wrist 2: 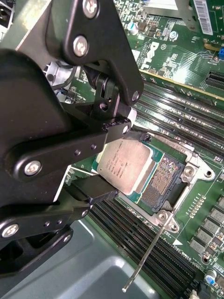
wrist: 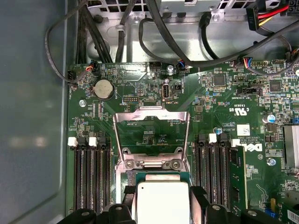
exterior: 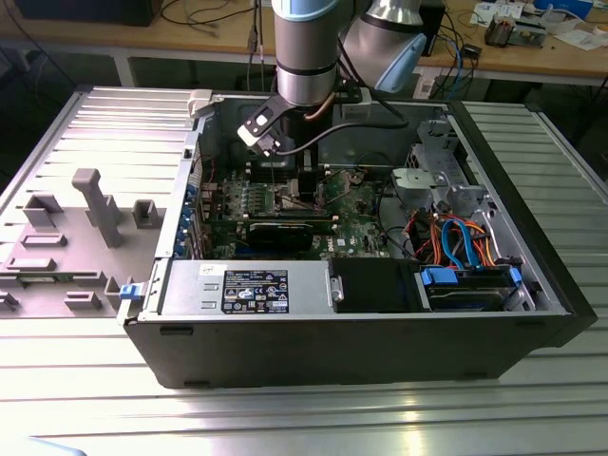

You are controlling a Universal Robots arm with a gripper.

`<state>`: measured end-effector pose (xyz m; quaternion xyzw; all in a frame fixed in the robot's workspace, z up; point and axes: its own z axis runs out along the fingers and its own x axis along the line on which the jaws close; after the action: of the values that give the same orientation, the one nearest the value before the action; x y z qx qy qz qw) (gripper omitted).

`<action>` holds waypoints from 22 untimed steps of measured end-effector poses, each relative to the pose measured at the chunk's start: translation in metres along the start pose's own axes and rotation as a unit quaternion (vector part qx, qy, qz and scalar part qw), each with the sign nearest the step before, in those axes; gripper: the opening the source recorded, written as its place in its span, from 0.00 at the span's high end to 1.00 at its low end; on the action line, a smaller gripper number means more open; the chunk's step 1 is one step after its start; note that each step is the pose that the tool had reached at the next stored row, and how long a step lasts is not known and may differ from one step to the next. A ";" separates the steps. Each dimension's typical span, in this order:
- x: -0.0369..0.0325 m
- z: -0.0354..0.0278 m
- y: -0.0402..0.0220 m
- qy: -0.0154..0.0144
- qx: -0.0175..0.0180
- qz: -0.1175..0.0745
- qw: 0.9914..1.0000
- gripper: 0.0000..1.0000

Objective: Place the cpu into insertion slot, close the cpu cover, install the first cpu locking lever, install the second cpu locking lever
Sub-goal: 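Place the cpu into insertion slot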

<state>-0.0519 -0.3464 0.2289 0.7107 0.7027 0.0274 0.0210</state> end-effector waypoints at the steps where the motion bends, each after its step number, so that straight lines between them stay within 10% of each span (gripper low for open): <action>1: 0.0000 0.0000 0.0000 0.000 0.000 0.000 1.000 0.46; 22: 0.0025 0.0168 -0.0069 0.004 0.000 -0.009 1.000 0.46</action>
<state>-0.0576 -0.3437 0.2116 0.7042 0.7091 0.0299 0.0184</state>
